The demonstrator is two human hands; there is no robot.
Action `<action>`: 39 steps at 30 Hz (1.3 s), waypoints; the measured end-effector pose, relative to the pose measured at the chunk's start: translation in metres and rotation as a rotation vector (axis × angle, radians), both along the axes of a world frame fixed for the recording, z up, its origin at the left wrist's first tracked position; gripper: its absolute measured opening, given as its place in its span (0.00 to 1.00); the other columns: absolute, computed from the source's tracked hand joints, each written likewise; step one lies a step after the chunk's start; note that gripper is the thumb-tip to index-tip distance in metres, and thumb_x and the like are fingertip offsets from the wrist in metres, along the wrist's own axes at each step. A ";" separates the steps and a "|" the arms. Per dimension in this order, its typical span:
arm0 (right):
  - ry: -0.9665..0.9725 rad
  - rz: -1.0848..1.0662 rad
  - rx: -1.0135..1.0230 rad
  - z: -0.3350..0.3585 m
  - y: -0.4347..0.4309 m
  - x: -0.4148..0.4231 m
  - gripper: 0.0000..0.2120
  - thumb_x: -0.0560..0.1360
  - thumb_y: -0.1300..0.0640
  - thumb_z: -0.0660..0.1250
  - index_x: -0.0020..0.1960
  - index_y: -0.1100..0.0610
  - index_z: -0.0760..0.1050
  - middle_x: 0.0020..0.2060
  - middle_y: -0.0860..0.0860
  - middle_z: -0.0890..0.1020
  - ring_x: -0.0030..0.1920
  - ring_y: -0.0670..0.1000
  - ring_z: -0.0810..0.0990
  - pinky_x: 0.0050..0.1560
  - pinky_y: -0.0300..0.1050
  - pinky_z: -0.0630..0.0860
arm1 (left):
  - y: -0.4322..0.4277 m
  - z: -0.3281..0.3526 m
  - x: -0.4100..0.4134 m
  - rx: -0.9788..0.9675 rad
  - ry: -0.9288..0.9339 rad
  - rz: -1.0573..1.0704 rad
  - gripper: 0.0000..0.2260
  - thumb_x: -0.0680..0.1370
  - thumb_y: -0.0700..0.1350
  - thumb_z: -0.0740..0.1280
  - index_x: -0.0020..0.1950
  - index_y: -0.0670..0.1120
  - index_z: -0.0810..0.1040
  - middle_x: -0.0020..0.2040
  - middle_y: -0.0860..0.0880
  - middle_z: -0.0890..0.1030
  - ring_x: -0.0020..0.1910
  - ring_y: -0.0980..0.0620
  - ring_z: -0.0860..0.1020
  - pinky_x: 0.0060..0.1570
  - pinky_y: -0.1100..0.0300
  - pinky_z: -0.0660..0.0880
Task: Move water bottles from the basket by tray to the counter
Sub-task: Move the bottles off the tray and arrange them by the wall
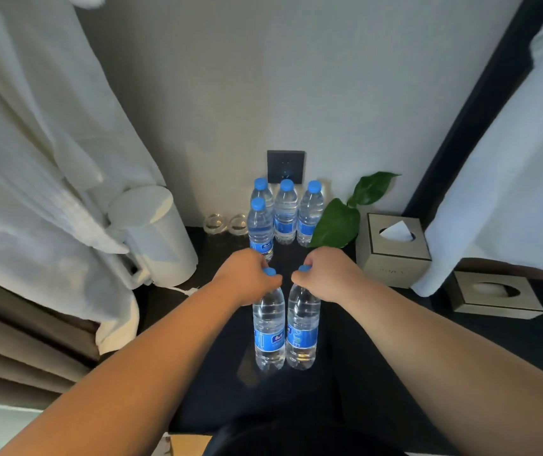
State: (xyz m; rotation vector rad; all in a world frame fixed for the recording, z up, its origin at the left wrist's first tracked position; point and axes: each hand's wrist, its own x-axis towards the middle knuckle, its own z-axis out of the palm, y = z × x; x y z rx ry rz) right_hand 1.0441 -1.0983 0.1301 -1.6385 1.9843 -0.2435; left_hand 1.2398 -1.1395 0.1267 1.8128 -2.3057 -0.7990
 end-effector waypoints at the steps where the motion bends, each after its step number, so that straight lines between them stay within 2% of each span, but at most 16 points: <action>1: 0.017 0.005 -0.022 0.004 0.001 0.001 0.15 0.69 0.41 0.69 0.41 0.53 0.79 0.36 0.50 0.82 0.37 0.50 0.82 0.34 0.47 0.76 | 0.000 0.004 -0.002 -0.013 0.008 -0.008 0.12 0.69 0.58 0.73 0.38 0.50 0.80 0.36 0.52 0.80 0.35 0.55 0.79 0.29 0.58 0.73; 5: 0.065 0.026 -0.136 0.020 0.002 0.001 0.12 0.70 0.41 0.70 0.45 0.49 0.77 0.40 0.46 0.80 0.39 0.47 0.79 0.33 0.44 0.73 | -0.002 0.021 -0.006 -0.093 0.006 -0.028 0.11 0.68 0.58 0.74 0.40 0.52 0.78 0.38 0.53 0.80 0.36 0.56 0.78 0.31 0.59 0.72; 10: 0.098 0.049 -0.322 0.044 -0.006 -0.006 0.12 0.74 0.42 0.69 0.54 0.46 0.78 0.44 0.44 0.79 0.43 0.49 0.77 0.32 0.41 0.66 | -0.012 0.039 -0.015 -0.221 -0.017 -0.068 0.10 0.67 0.59 0.70 0.43 0.55 0.77 0.38 0.55 0.79 0.36 0.56 0.77 0.31 0.59 0.70; 13: 0.128 0.087 -0.353 0.059 -0.016 -0.010 0.06 0.75 0.45 0.68 0.48 0.44 0.73 0.39 0.44 0.76 0.41 0.49 0.76 0.31 0.42 0.64 | -0.023 0.050 -0.021 -0.243 -0.006 -0.076 0.09 0.68 0.56 0.70 0.43 0.54 0.77 0.38 0.54 0.79 0.37 0.54 0.78 0.32 0.58 0.73; 15: 0.142 0.097 -0.360 0.065 -0.024 -0.013 0.06 0.76 0.47 0.68 0.44 0.45 0.71 0.36 0.46 0.76 0.39 0.50 0.76 0.31 0.43 0.66 | -0.033 0.055 -0.026 -0.272 -0.027 -0.093 0.07 0.70 0.55 0.70 0.44 0.54 0.77 0.38 0.53 0.79 0.38 0.52 0.78 0.33 0.58 0.74; 17: 0.153 0.094 -0.352 0.068 -0.034 -0.016 0.04 0.77 0.48 0.67 0.47 0.47 0.74 0.38 0.47 0.77 0.41 0.50 0.78 0.34 0.45 0.71 | -0.043 0.060 -0.030 -0.285 -0.039 -0.100 0.07 0.71 0.54 0.69 0.45 0.54 0.76 0.39 0.53 0.78 0.38 0.52 0.78 0.32 0.59 0.70; 22: 0.145 0.057 -0.314 0.069 -0.060 -0.025 0.13 0.78 0.48 0.67 0.62 0.48 0.77 0.51 0.50 0.82 0.47 0.52 0.79 0.42 0.47 0.77 | -0.072 0.070 -0.043 -0.278 -0.066 -0.104 0.06 0.73 0.53 0.69 0.43 0.54 0.74 0.38 0.54 0.76 0.37 0.52 0.76 0.30 0.59 0.66; 25: 0.132 0.061 -0.296 0.063 -0.076 -0.030 0.16 0.79 0.48 0.67 0.66 0.47 0.76 0.54 0.50 0.82 0.45 0.51 0.78 0.35 0.43 0.72 | -0.086 0.068 -0.052 -0.273 -0.087 -0.118 0.05 0.73 0.53 0.68 0.43 0.55 0.73 0.38 0.53 0.76 0.37 0.52 0.76 0.32 0.59 0.68; 27: 0.147 0.070 -0.275 0.058 -0.086 -0.033 0.15 0.79 0.47 0.66 0.65 0.46 0.76 0.52 0.49 0.81 0.43 0.50 0.77 0.32 0.42 0.67 | -0.095 0.065 -0.056 -0.262 -0.089 -0.121 0.06 0.73 0.54 0.68 0.45 0.54 0.75 0.40 0.53 0.76 0.39 0.51 0.77 0.35 0.58 0.71; 31: 0.167 0.097 -0.236 0.046 -0.099 -0.037 0.10 0.79 0.47 0.66 0.59 0.45 0.75 0.48 0.47 0.81 0.43 0.49 0.78 0.33 0.42 0.70 | -0.106 0.052 -0.063 -0.230 -0.134 -0.140 0.05 0.74 0.52 0.66 0.44 0.52 0.74 0.40 0.52 0.77 0.41 0.48 0.78 0.36 0.57 0.72; 34: 0.168 0.107 -0.219 0.034 -0.102 -0.040 0.04 0.79 0.47 0.66 0.53 0.45 0.74 0.40 0.45 0.77 0.41 0.48 0.78 0.34 0.44 0.73 | -0.108 0.039 -0.067 -0.213 -0.179 -0.151 0.06 0.75 0.53 0.63 0.47 0.53 0.75 0.41 0.53 0.78 0.41 0.48 0.79 0.39 0.55 0.76; 37: 0.196 0.114 -0.214 0.027 -0.107 -0.046 0.05 0.78 0.47 0.65 0.51 0.47 0.75 0.38 0.46 0.76 0.40 0.49 0.77 0.34 0.44 0.70 | -0.107 0.028 -0.064 -0.281 -0.137 -0.175 0.05 0.76 0.53 0.62 0.46 0.54 0.73 0.42 0.54 0.75 0.40 0.49 0.75 0.37 0.57 0.69; 39: 0.183 0.114 -0.206 0.026 -0.110 -0.053 0.04 0.77 0.47 0.65 0.49 0.46 0.74 0.38 0.47 0.77 0.39 0.49 0.78 0.35 0.46 0.73 | -0.105 0.020 -0.059 -0.328 -0.092 -0.171 0.05 0.76 0.55 0.63 0.45 0.55 0.72 0.42 0.55 0.75 0.40 0.50 0.75 0.36 0.57 0.68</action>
